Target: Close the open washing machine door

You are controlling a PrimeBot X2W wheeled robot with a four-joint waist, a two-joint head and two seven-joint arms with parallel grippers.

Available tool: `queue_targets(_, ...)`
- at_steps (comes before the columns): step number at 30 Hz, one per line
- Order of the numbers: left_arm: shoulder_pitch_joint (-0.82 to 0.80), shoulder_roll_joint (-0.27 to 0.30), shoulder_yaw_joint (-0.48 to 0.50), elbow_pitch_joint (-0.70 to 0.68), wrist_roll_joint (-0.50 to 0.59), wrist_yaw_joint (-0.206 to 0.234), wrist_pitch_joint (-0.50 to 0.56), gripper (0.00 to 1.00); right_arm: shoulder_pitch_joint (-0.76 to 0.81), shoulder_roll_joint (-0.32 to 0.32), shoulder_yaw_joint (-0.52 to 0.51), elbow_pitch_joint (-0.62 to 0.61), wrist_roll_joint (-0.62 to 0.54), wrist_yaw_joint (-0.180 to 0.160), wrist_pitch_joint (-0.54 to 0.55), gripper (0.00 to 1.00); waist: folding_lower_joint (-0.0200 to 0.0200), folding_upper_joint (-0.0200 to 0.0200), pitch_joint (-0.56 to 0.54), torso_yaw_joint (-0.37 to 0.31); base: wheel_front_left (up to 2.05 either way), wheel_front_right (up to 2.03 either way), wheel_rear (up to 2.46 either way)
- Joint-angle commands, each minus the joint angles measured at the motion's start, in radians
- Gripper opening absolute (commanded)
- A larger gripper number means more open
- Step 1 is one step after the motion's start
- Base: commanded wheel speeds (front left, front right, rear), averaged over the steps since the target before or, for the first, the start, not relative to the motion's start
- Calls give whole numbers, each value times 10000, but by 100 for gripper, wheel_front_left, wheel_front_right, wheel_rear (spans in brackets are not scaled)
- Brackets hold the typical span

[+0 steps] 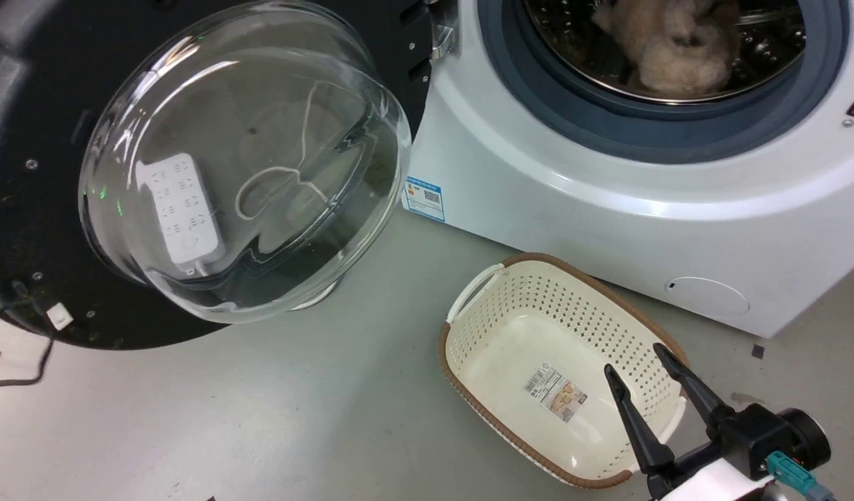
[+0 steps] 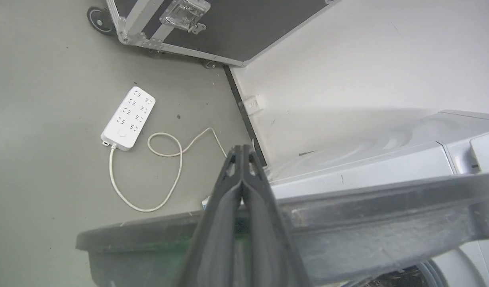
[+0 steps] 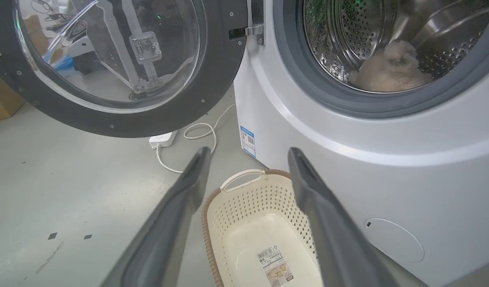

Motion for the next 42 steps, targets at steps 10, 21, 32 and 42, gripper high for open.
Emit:
queue_targets(10, 998, -280, 39, -922, -1171, -510, 1992, 0, 5, 224, -134, 241, 106, 8, -45, 100, -1, 0, -680, -75, 0, 0, 0)
queue_targets(21, 3032, -1851, -637, -3582, -2179, -752, 3771, 0, 350, 773, -815, 548, -168, 8, -45, 100, -1, 0, -1786, -121, 0, 0, 0)
queue_targets(32, 5772, -3697, -2122, -6183, -3111, -448, 4269, 0, 491, 1088, -1946, 560, -636, 8, -40, 100, -1, 0, -2189, -1035, 0, 0, 0)
queue_targets(42, 6956, -3777, -5196, -6388, -4692, -627, 1744, 0, 285, 939, -2274, 101, -791, 8, 366, 100, -1, 0, -1506, -2621, 0, 0, 0)
